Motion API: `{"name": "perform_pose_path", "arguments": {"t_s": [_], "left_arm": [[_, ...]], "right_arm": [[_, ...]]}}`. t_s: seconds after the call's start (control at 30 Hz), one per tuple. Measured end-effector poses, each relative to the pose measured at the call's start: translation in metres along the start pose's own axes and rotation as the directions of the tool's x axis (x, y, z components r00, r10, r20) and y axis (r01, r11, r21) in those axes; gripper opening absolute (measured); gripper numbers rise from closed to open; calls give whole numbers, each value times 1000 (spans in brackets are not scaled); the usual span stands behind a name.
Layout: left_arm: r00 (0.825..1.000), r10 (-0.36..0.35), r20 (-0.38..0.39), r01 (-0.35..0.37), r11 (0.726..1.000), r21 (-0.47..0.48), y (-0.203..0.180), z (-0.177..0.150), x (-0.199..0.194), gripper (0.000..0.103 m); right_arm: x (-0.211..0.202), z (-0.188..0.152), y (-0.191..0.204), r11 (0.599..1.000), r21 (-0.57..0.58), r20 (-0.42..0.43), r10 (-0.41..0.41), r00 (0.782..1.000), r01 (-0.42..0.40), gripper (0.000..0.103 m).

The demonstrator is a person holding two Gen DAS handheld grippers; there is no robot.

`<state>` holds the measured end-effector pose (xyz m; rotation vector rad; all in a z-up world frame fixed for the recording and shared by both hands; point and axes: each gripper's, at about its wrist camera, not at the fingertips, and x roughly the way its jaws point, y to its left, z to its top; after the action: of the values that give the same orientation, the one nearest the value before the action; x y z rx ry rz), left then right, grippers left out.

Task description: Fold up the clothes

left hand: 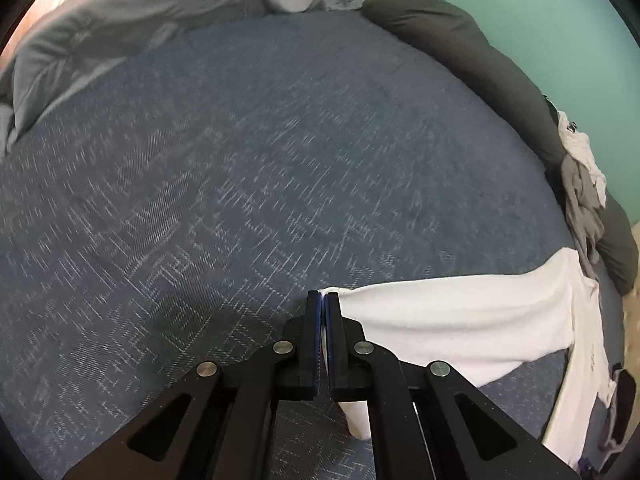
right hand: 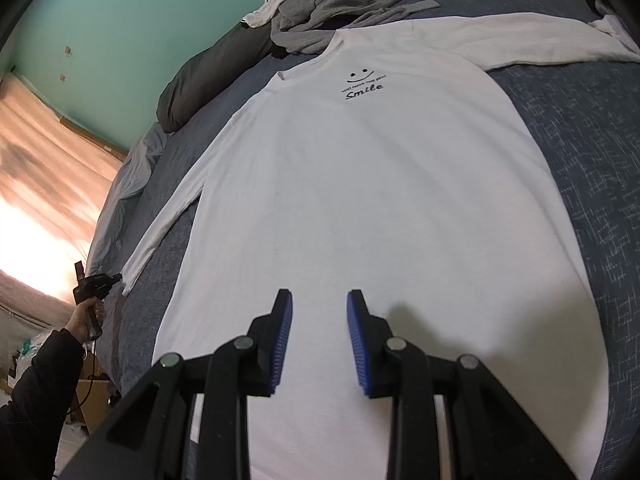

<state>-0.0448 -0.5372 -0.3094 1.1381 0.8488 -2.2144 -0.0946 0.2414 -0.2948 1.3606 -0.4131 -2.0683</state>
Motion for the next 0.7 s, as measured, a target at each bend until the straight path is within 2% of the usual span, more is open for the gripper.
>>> {"name": "perform_pose_path", "arguments": {"t_s": [0.23, 0.27, 0.37, 0.4, 0.7], "left_arm": [[1000, 1, 29, 1, 999, -54, 23, -6, -13, 8], [1000, -21, 23, 22, 998, -57, 25, -9, -15, 12], [995, -101, -10, 100, 993, -70, 30, -21, -18, 37], [992, -124, -20, 123, 990, -71, 30, -26, -18, 39], [975, -208, -72, 206, 978, -37, 8, -51, -11, 37]], "right_arm": [[4, -1, 7, 1000, -7, -2, 15, 1000, -15, 28], [5, -1, 8, 1000, -7, -2, 18, 1000, -18, 28], [7, -2, 10, 1000, -9, -3, 27, 1000, -27, 28], [7, -3, 10, 1000, -8, -3, 29, 1000, -29, 28], [3, -4, 15, 999, -9, 5, 34, 999, -34, 28]]}}
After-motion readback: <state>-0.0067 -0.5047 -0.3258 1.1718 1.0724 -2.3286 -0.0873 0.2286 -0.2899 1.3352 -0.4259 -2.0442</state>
